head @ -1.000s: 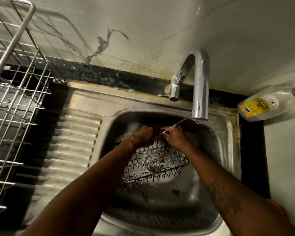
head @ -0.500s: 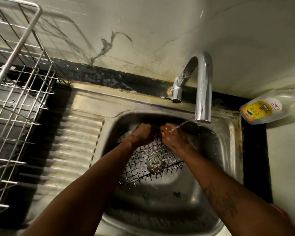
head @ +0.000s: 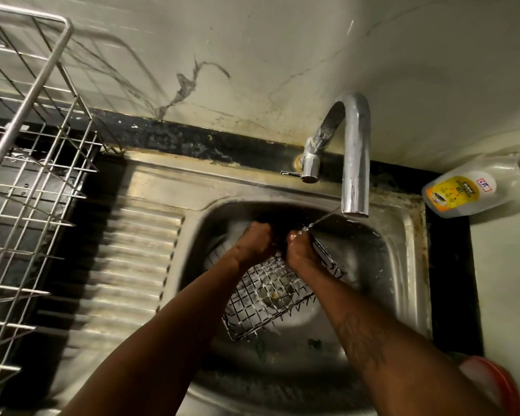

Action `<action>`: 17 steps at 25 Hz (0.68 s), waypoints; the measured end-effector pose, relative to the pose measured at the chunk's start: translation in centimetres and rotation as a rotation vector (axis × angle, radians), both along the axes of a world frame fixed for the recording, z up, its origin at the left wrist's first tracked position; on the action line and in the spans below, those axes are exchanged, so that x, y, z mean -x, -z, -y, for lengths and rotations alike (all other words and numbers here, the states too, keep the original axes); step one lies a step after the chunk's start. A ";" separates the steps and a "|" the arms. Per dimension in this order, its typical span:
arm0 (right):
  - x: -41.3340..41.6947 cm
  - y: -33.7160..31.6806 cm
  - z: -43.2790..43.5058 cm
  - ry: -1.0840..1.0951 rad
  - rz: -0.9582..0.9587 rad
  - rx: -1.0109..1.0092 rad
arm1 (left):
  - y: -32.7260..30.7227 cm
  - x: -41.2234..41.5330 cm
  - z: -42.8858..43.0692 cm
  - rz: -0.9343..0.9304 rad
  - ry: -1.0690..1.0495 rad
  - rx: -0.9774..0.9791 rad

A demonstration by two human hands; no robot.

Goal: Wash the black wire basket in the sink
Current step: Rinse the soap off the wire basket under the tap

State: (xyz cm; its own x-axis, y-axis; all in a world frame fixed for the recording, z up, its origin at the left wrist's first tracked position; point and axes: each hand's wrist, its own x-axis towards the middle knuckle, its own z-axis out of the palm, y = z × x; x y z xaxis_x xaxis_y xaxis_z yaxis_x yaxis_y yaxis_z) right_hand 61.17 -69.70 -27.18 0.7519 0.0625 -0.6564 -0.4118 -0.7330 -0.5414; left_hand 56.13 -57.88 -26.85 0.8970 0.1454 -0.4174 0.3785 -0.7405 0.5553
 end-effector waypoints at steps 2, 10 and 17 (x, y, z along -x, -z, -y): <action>0.6 -0.9 0.0 0.021 0.055 -0.004 | 0.0 0.2 -0.1 0.001 -0.037 0.008; -0.4 -2.5 1.3 -0.578 0.523 0.040 | -0.7 1.6 -0.1 -0.068 -0.098 0.006; -0.9 -2.3 1.3 -0.578 0.610 0.392 | -1.3 2.0 -1.2 -0.104 0.026 0.040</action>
